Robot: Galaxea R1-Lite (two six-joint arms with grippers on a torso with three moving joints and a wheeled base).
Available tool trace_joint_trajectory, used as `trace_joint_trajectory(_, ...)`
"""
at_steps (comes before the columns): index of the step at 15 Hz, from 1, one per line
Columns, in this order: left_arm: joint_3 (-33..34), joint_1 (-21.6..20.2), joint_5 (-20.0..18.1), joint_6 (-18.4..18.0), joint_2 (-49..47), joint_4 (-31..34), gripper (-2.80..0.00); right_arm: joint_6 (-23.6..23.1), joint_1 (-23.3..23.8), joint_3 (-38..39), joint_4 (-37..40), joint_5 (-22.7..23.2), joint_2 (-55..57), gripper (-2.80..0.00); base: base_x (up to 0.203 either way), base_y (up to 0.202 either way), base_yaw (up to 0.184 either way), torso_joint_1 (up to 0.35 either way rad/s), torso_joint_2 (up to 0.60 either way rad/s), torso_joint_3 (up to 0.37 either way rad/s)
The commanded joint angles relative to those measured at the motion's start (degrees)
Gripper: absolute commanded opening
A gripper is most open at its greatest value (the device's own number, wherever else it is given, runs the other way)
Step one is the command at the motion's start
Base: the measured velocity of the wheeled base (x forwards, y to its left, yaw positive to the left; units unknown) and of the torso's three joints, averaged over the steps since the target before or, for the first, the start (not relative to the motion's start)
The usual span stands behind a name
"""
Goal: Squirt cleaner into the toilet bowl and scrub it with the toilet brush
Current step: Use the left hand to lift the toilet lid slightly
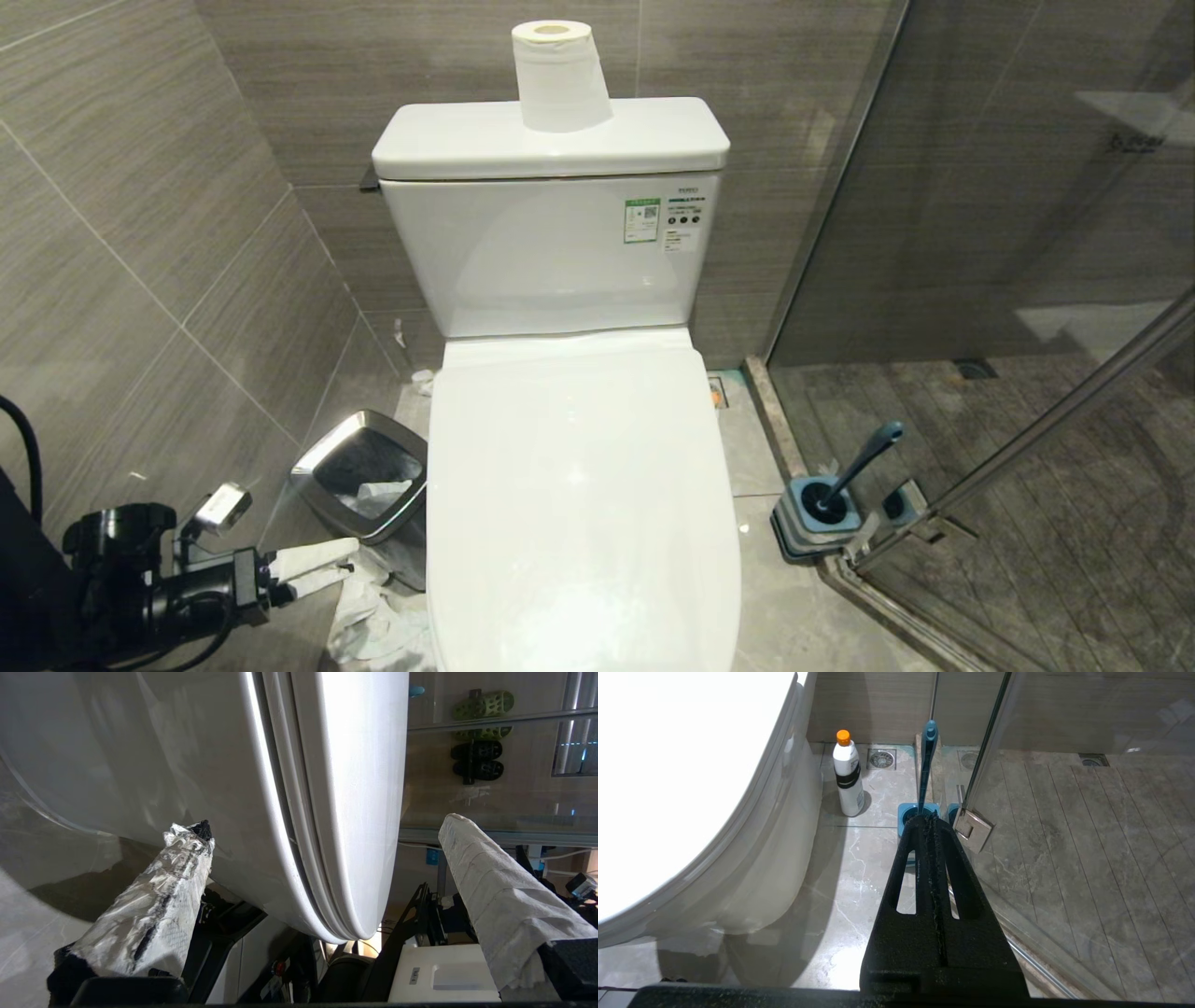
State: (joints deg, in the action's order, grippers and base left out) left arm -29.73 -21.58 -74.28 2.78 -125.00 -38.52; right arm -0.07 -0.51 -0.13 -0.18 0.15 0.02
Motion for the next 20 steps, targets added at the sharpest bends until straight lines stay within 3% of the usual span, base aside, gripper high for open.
trace_joint_trajectory(1, 0.6, 0.2, -1.1, -0.1, 0.0, -0.2, 0.00, 0.0, 0.0, 0.0, 0.0, 0.0, 0.1, -2.80, 0.000, 0.000, 0.000, 0.000, 0.00, 0.000)
trace_joint_trajectory(5, 0.6, 3.6, -1.3, -0.4, -0.3, -2.1, 0.00, 0.0, 0.0, 0.0, 0.0, 0.0, 0.1, -2.80, 0.000, 0.000, 0.000, 0.000, 0.00, 0.000)
trace_joint_trajectory(10, 0.5, 1.4, -1.4, 0.1, 0.2, -2.0, 0.00, 0.0, 0.0, 0.0, 0.0, 0.0, 0.1, -2.80, 0.000, 0.000, 0.000, 0.000, 0.00, 0.000)
trace_joint_trajectory(20, 4.3, 2.5, -1.5, -0.1, 1.0, -1.8, 0.00, 0.0, 0.0, 0.0, 0.0, 0.0, 0.1, -2.80, 0.000, 0.000, 0.000, 0.001, 0.00, -0.024)
